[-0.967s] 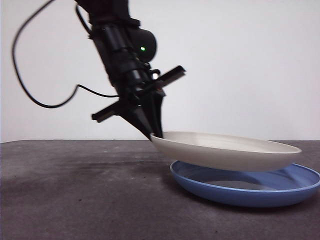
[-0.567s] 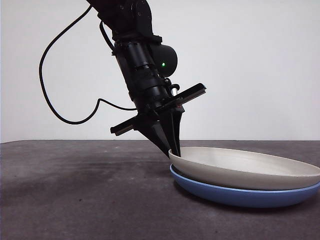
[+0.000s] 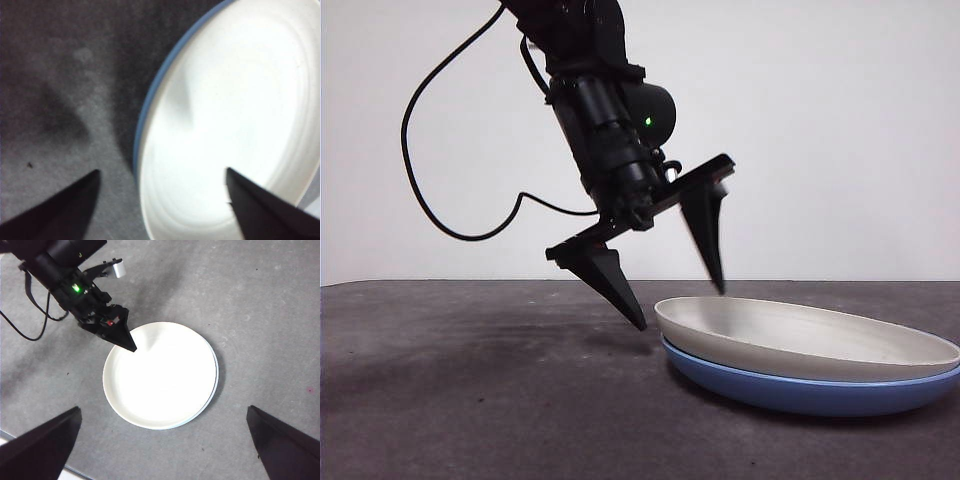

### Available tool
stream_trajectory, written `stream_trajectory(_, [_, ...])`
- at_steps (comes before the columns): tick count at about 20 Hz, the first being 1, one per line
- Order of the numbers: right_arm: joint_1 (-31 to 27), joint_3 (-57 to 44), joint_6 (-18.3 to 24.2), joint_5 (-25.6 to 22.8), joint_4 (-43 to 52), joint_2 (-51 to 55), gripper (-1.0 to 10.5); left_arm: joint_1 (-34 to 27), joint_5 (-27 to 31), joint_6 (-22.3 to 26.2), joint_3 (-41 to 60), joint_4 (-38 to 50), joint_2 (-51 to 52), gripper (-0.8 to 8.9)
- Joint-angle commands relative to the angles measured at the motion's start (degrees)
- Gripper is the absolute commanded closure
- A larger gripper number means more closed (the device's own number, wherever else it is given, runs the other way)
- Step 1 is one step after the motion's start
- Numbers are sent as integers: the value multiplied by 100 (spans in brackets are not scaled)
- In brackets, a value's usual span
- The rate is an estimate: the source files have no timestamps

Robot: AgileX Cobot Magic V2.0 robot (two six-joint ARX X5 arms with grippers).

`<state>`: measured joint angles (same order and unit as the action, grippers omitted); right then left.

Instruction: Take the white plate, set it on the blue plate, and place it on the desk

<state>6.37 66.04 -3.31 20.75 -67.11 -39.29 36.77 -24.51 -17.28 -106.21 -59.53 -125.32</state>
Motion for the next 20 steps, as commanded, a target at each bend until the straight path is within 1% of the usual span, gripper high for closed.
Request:
stream_trajectory(1, [26,116,42,-17,22,-17,293,48,90,125,-446,-179,-116,301])
stream_trajectory(4, [26,116,42,-20,22,-17,293,48,573,470,-1091,-909,-114,252])
stream_trajectory(5, [26,116,44,-20,22,-17,293,48,754,708,-1370,-1261,-114,241])
stream_trajectory(6, [26,114,44,-20,22,-17,293,48,922,907,-1615,-1565,-90,241])
stream_trajectory(8, [26,114,42,-20,22,-24,293,48,1126,1176,-1917,-1886,90,241])
stream_trajectory(14, [24,57,-59,-20,59,-44,293,22,1126,1471,-1971,-2350,1615,241])
stream_trajectory(20, [26,52,-109,66,98,-310,293,-44,1167,1620,-1797,-2356,3530,241])
